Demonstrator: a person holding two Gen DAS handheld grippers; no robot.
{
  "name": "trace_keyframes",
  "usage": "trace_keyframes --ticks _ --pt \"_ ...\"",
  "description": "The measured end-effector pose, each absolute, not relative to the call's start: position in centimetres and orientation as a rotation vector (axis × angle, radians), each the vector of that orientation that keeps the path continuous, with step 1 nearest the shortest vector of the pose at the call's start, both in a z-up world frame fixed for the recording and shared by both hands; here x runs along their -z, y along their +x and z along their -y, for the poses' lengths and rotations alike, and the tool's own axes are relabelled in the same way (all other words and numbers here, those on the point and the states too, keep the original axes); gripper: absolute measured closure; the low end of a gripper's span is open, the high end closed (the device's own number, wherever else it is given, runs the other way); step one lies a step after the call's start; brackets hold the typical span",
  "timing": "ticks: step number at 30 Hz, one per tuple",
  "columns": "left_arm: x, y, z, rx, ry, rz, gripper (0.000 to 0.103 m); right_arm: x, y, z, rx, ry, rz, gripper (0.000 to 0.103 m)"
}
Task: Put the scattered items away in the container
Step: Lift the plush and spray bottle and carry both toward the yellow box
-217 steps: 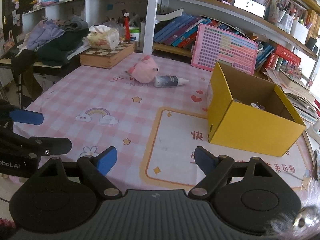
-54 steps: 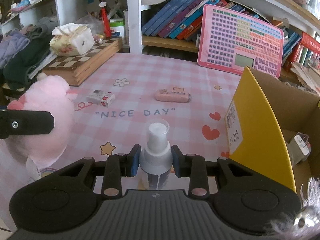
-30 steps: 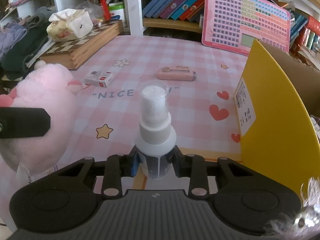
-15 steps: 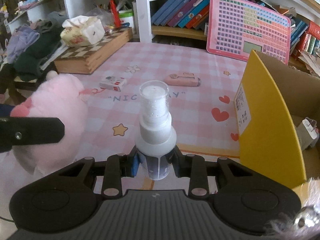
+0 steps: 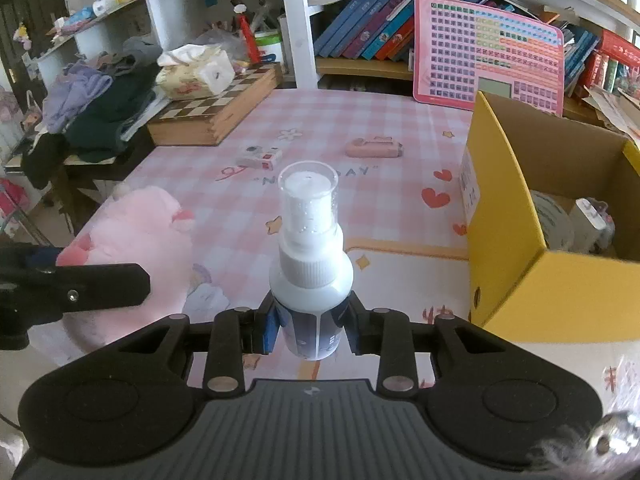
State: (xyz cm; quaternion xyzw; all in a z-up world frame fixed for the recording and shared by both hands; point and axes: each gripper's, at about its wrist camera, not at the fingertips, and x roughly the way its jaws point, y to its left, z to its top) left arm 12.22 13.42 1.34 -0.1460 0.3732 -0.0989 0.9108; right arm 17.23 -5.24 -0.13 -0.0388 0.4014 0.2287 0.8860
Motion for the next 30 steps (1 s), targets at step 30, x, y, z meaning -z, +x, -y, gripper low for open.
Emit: trace_keyframes --ticks 30 --pt "-2.8 1.9 -13.1 0.261 -0.273 -0.722 0.042 -1.0 5.1 5.7 -0.439 -0.076 -0.79 0.073"
